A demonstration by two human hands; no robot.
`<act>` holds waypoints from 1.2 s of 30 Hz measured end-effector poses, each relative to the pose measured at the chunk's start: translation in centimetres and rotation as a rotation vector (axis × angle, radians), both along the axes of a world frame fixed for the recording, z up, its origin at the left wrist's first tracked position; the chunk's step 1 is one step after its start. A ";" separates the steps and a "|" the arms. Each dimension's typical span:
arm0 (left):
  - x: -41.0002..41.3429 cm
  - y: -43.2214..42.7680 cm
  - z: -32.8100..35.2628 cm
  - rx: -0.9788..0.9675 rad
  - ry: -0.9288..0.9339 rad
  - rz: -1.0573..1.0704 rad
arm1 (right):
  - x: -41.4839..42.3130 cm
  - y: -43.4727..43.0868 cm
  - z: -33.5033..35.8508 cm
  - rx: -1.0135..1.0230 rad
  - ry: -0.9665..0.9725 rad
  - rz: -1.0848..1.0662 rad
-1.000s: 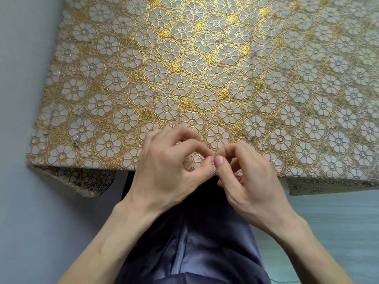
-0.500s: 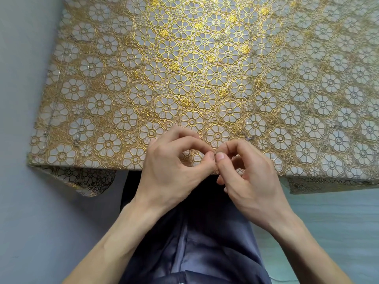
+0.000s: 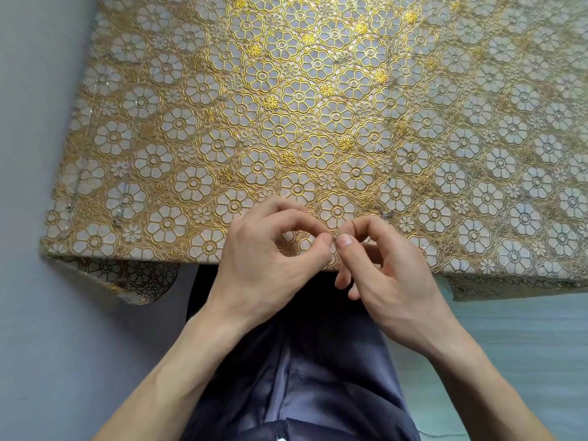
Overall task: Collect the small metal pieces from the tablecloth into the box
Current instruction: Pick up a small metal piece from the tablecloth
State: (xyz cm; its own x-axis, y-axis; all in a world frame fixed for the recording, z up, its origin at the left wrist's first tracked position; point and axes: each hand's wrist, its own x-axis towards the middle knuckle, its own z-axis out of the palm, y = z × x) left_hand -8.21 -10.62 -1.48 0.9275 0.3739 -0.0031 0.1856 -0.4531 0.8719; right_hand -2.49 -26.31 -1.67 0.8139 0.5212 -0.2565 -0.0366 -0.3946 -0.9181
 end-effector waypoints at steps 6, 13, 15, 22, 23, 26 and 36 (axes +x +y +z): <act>-0.1 0.2 0.0 0.036 -0.033 -0.018 | 0.0 0.0 -0.2 -0.014 -0.016 0.000; -0.3 0.3 -0.1 0.160 -0.052 -0.086 | -0.1 -0.2 -0.4 -0.159 -0.496 0.092; -0.4 0.3 -0.1 0.146 -0.041 -0.089 | -0.1 -0.2 -0.5 -0.207 -0.615 0.119; -0.5 0.3 -0.4 0.162 0.002 -0.094 | -0.3 -0.3 -0.7 -0.320 -0.827 0.189; -0.5 0.2 -0.5 0.169 0.003 -0.088 | -0.3 -0.2 -0.6 -0.330 -0.833 0.187; -0.6 -0.1 -0.5 0.177 0.007 -0.046 | -0.3 -0.1 -0.7 -0.345 -0.846 0.157; -0.7 -0.7 -0.3 0.073 0.027 0.034 | -0.8 0.0 -1.3 -0.193 -0.590 0.052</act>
